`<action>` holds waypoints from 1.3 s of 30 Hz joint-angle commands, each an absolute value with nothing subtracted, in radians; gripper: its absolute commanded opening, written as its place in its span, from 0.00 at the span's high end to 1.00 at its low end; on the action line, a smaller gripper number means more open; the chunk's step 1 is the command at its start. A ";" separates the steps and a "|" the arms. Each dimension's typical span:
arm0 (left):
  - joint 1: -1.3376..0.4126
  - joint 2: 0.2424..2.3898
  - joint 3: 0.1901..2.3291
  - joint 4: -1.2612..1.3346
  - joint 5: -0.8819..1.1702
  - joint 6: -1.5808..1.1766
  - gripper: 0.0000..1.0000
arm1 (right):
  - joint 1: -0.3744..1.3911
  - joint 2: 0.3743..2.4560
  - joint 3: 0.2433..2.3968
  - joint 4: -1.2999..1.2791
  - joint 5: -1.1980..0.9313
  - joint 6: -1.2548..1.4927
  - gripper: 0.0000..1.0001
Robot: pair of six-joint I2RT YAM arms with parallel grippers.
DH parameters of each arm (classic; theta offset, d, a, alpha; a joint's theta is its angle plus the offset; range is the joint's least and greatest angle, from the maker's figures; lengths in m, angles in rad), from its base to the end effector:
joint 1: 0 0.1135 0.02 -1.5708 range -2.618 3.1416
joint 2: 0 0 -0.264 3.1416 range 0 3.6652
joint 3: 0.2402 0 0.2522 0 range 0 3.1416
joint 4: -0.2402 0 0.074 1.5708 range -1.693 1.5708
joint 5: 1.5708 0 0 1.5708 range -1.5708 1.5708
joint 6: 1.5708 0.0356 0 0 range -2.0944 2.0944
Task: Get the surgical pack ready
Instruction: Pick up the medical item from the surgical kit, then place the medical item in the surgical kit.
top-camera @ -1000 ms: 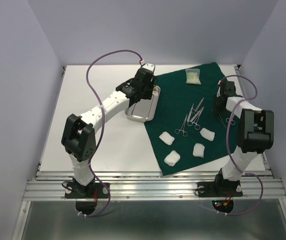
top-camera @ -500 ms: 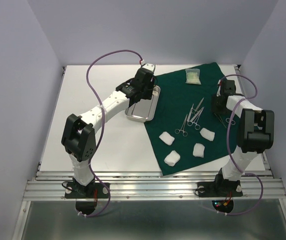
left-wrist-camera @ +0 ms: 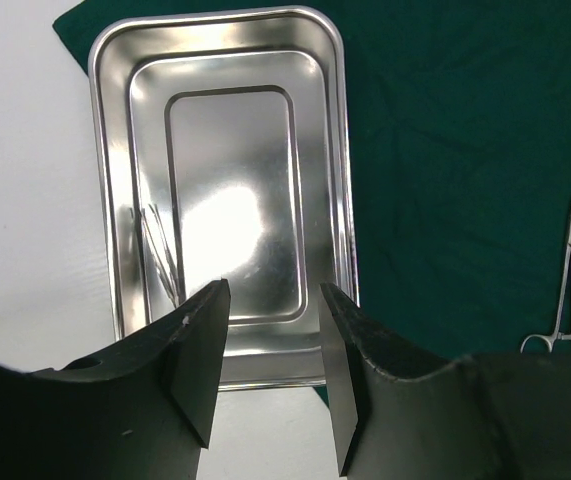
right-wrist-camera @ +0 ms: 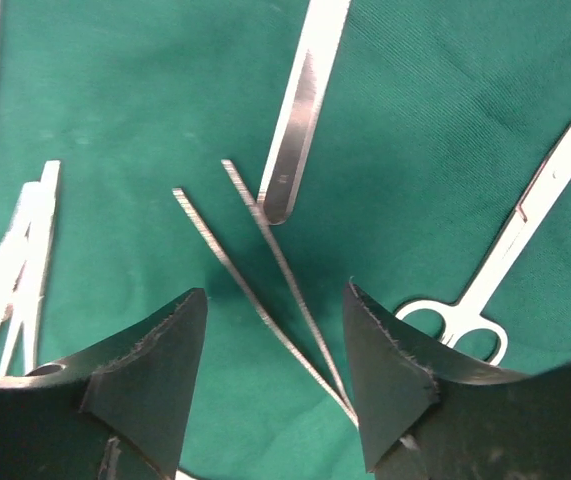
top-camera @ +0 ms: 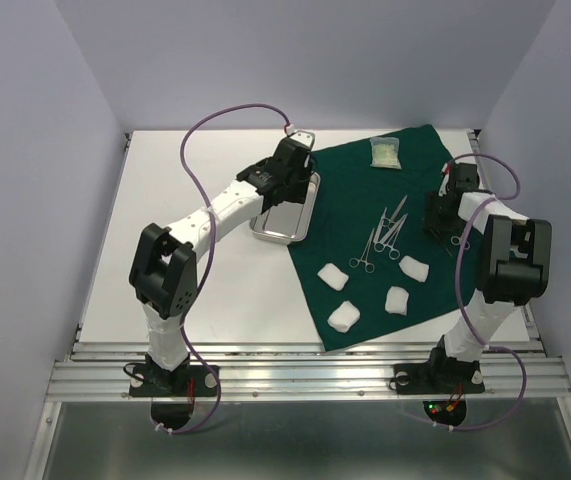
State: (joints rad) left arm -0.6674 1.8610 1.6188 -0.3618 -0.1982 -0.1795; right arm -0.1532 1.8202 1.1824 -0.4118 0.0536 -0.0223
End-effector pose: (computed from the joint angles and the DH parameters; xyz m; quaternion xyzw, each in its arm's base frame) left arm 0.3479 -0.2652 0.3041 0.1682 0.8661 -0.1102 0.4577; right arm 0.3676 -0.0587 0.1767 0.0701 0.9634 -0.0484 0.2543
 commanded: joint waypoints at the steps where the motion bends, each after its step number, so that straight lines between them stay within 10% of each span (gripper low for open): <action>1: -0.672 1.862 1.680 -0.368 -0.195 -0.161 0.48 | -0.175 1.845 1.170 -0.408 0.009 -0.017 0.41; 12: -0.673 1.875 1.684 -0.371 -0.216 -0.150 0.48 | -0.175 1.809 1.169 -0.400 -0.081 -0.003 0.85; 25: -0.673 1.885 1.721 -0.374 -0.199 -0.179 0.48 | -0.175 1.678 1.158 -0.375 -0.245 0.116 0.96; 39: -0.675 1.818 1.678 -0.353 -0.276 -0.221 0.48 | 0.207 1.814 1.173 -0.023 -0.166 0.537 0.97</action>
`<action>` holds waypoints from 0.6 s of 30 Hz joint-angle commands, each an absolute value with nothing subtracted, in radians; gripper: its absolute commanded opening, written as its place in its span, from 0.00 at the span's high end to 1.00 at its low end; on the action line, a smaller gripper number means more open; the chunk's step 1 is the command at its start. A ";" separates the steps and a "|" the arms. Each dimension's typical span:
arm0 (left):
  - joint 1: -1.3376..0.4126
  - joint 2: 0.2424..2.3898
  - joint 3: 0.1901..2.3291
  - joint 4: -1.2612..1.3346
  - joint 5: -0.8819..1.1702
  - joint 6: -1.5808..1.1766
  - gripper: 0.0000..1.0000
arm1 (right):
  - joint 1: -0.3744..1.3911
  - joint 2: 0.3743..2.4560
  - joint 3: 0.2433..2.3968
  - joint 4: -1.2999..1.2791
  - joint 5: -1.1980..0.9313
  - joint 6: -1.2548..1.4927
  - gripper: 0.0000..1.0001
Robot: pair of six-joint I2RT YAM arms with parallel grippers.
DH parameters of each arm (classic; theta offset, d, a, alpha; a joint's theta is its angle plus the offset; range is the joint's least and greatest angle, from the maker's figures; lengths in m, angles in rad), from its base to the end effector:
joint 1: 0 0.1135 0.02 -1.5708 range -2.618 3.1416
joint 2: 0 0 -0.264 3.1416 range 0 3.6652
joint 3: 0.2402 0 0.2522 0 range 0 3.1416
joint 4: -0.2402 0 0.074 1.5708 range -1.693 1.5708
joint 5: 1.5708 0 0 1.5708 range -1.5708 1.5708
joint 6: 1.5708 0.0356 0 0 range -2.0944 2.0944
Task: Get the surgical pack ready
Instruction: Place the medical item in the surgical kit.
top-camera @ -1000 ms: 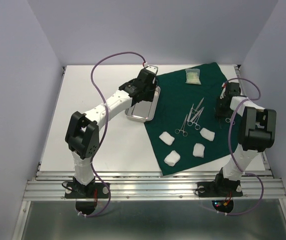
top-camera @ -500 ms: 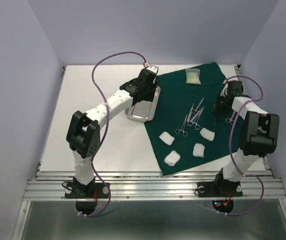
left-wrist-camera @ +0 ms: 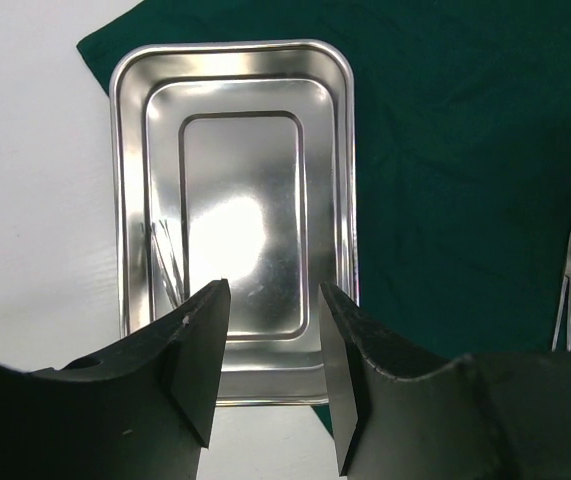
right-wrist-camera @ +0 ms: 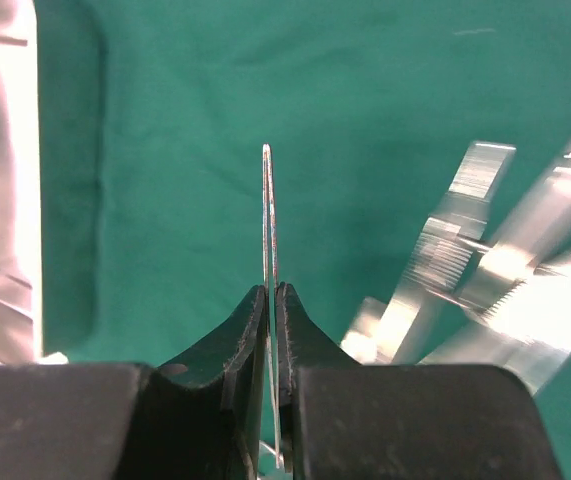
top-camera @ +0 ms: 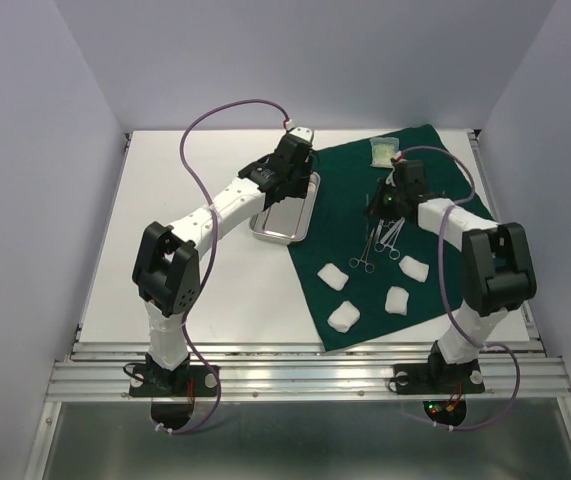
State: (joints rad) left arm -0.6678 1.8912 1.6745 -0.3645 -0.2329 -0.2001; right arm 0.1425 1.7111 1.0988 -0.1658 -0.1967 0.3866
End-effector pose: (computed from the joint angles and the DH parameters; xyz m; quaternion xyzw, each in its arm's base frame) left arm 0.3553 -0.2698 0.3103 0.1489 0.8631 -0.1055 0.4709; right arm 0.3647 0.0594 0.2068 0.0741 0.9158 0.1879 0.3471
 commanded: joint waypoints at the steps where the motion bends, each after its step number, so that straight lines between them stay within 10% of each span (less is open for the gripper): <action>1: -0.673 1.816 1.677 -0.356 -0.279 -0.221 0.48 | 0.225 1.815 1.193 -0.018 -0.161 0.548 0.97; 12: -0.673 1.816 1.700 -0.399 -0.287 -0.239 0.48 | 0.288 1.942 1.272 -0.015 -0.075 0.574 0.50; 18: -0.713 1.902 1.802 -0.457 -0.278 -0.261 0.48 | 0.276 1.758 1.188 -0.063 0.182 0.488 0.42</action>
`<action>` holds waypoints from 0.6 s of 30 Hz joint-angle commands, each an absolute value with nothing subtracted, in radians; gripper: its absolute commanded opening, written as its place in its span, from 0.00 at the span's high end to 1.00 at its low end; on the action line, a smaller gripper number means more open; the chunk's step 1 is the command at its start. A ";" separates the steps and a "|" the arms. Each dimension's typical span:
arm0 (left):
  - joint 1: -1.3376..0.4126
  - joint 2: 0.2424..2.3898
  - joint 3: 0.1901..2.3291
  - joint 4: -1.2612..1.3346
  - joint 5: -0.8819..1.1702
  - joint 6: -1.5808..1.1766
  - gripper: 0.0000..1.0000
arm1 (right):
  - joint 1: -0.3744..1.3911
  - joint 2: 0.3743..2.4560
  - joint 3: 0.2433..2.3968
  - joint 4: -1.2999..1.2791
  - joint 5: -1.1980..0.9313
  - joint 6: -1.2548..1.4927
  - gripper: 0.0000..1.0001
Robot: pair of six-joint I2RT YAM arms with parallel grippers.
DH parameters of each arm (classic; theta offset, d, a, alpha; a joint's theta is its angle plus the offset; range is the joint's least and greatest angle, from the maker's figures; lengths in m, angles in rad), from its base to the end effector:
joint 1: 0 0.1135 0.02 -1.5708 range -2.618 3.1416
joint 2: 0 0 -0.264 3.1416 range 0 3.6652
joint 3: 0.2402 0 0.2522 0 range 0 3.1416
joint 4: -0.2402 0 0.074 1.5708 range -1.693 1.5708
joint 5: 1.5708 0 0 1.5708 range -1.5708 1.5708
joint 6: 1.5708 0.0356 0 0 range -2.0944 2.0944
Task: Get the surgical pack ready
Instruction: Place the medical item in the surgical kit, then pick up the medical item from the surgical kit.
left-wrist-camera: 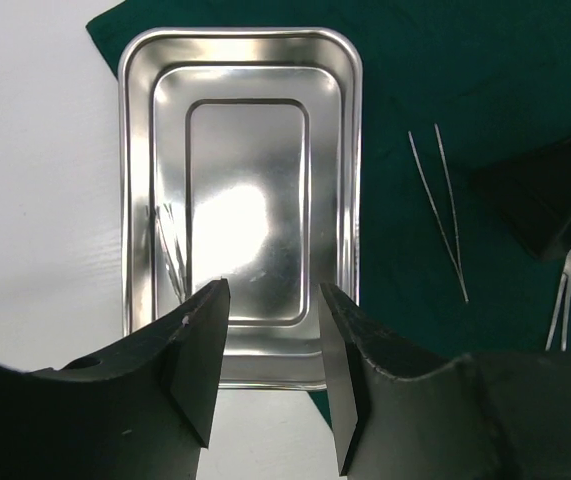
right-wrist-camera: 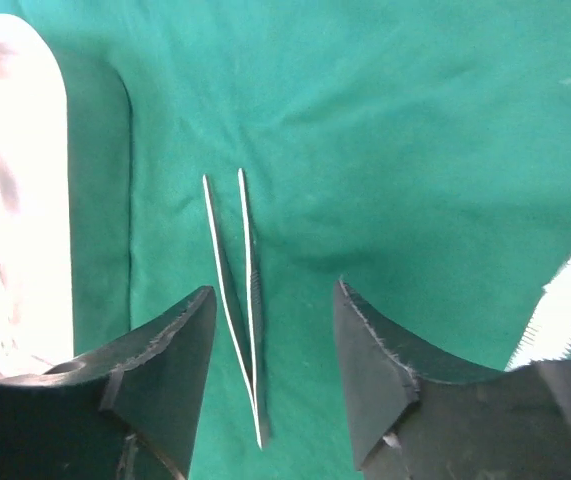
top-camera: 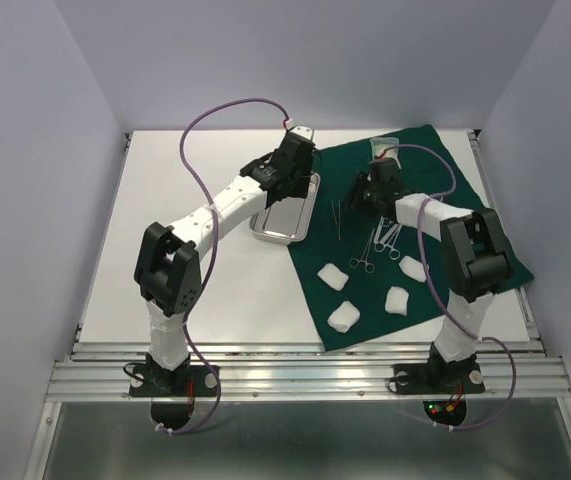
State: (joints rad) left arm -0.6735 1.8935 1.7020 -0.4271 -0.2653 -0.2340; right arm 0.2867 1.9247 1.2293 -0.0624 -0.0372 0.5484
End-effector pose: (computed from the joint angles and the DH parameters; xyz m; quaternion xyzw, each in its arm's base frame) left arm 0.3528 -0.2696 0.3133 0.1329 0.8730 -0.0935 0.4598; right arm 0.4002 0.1194 0.1749 0.1125 0.9115 0.1759 0.3544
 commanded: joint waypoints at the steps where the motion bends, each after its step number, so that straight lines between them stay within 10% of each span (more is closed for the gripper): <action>1: -0.721 1.925 1.812 -0.460 -0.282 -0.273 0.48 | 0.259 1.732 1.171 -0.080 0.227 0.480 0.40; 18: -0.828 2.293 2.118 -0.491 -0.322 -0.407 0.47 | -0.044 1.431 0.936 -0.252 0.311 0.422 0.18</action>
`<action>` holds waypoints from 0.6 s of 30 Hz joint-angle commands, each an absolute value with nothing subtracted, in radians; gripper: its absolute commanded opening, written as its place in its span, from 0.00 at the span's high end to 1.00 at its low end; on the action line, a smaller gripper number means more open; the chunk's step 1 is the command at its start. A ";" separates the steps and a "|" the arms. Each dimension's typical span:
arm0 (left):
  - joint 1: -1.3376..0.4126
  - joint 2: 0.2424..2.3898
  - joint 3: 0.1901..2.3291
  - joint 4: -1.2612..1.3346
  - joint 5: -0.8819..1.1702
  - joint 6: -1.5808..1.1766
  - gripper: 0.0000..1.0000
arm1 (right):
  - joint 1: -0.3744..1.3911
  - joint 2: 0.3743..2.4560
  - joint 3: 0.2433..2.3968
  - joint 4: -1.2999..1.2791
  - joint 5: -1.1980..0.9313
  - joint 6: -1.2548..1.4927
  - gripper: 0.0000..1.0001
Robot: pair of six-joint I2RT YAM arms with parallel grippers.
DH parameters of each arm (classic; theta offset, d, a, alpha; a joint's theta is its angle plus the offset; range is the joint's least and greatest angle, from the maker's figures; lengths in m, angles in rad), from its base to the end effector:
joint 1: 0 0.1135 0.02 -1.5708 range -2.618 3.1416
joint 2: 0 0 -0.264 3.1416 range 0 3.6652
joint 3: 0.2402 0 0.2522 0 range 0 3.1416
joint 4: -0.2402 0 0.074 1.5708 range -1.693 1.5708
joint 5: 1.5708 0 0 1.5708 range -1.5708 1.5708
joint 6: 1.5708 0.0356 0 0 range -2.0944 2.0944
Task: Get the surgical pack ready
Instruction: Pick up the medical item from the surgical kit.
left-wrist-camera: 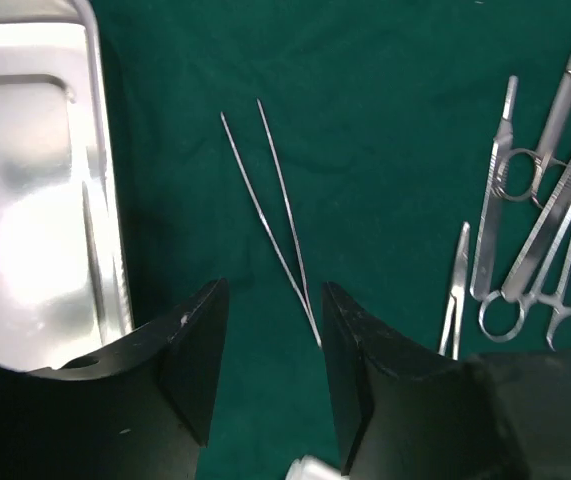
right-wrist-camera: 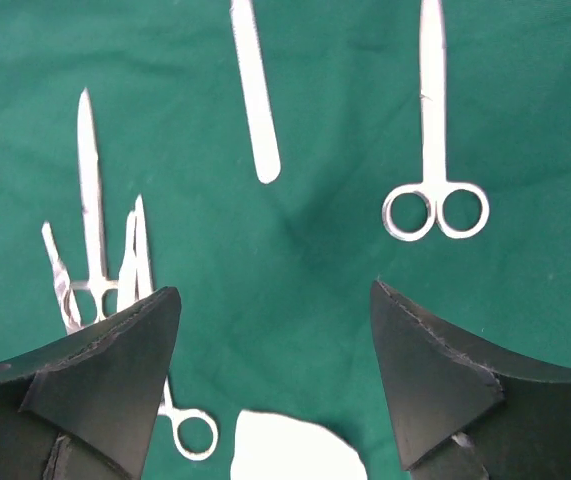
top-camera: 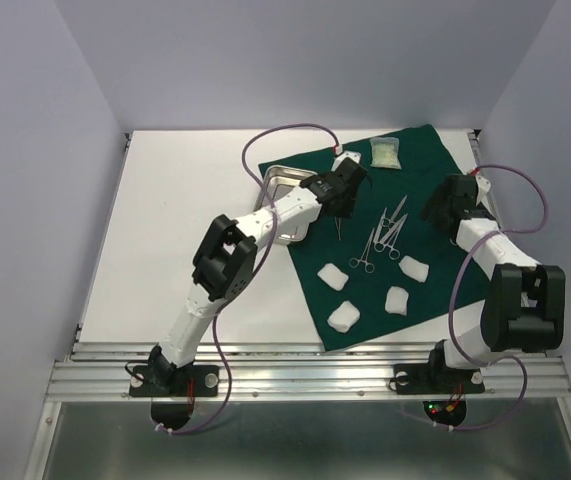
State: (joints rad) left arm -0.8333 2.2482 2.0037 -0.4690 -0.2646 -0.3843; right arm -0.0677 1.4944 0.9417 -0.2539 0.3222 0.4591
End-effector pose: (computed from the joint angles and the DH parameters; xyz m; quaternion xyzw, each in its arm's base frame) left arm 0.3563 -0.3783 0.2472 0.1473 0.8912 -0.1372 0.4066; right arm 0.3129 -0.0325 0.2214 0.2962 0.8687 -0.0744 0.3900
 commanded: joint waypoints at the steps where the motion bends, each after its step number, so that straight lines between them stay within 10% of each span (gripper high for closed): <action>1: -0.827 2.310 2.131 -0.503 -0.325 -0.407 0.46 | -0.044 1.428 0.933 -0.252 0.310 0.414 0.18; 18: -0.867 2.460 2.189 -0.486 -0.365 -0.403 0.48 | -0.044 1.419 0.907 -0.250 0.282 0.387 0.18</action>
State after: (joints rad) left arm -0.8410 2.4611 2.1365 -0.4828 -0.3176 -0.4019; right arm -0.0444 1.4460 0.9039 -0.2630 0.3031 0.4042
